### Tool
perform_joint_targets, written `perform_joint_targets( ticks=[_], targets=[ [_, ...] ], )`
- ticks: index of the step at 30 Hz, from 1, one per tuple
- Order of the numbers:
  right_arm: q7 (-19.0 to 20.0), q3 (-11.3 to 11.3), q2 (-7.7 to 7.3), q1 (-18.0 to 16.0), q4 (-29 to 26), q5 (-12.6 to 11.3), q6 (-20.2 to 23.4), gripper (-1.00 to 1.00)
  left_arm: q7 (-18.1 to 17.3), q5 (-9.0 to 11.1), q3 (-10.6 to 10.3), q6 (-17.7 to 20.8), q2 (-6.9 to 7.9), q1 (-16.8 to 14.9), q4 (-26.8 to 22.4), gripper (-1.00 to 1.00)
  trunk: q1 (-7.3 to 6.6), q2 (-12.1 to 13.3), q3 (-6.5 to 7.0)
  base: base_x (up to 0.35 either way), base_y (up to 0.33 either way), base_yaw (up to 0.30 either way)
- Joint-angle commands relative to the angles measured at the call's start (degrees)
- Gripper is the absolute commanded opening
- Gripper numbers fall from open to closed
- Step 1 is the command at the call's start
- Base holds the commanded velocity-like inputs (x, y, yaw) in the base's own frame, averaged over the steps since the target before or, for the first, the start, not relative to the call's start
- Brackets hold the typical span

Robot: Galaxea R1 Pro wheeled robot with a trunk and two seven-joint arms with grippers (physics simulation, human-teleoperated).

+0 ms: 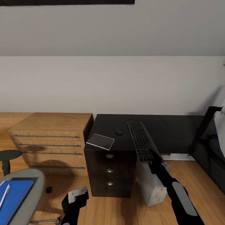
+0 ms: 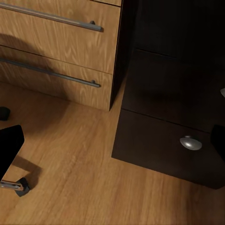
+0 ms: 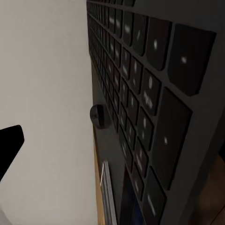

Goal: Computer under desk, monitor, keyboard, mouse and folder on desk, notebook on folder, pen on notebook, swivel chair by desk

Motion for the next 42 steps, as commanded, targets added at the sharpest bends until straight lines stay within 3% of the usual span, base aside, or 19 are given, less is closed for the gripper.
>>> perform_joint_targets(
  ticks=[1,26,34,38,42],
  targets=[
    [0.1,-0.2,0.04,0.0,0.0,-0.3,0.4,1.0,0.3,0.3,-0.1,0.2,0.01,0.0,-0.1,1.0,0.0,0.0,-0.04,0.0,0.0,0.0],
    [0.0,-0.2,0.04,0.0,0.0,-0.3,0.3,1.0,0.3,0.3,-0.1,0.3,0.01,0.0,-0.1,1.0,0.0,0.0,-0.04,-0.267,0.0,0.0],
    [0.0,-0.1,0.07,0.0,-0.1,-0.2,0.2,1.0,0.3,0.3,-0.1,0.2,0.01,0.0,-0.1,1.0,0.0,0.0,-0.04,-0.109,0.0,0.0],
    [0.0,0.6,0.48,0.0,-1.6,1.1,0.0,1.0,0.3,0.4,0.0,0.2,0.01,0.0,0.0,1.0,-0.66,1.2,0.5,-0.019,0.0,0.0],
    [-0.8,1.5,1.19,0.3,-3.4,4.1,-0.3,1.0,0.3,0.4,0.0,0.3,0.01,0.0,0.1,1.0,-1.54,2.8,1.21,-0.007,0.0,0.0]
  ],
)
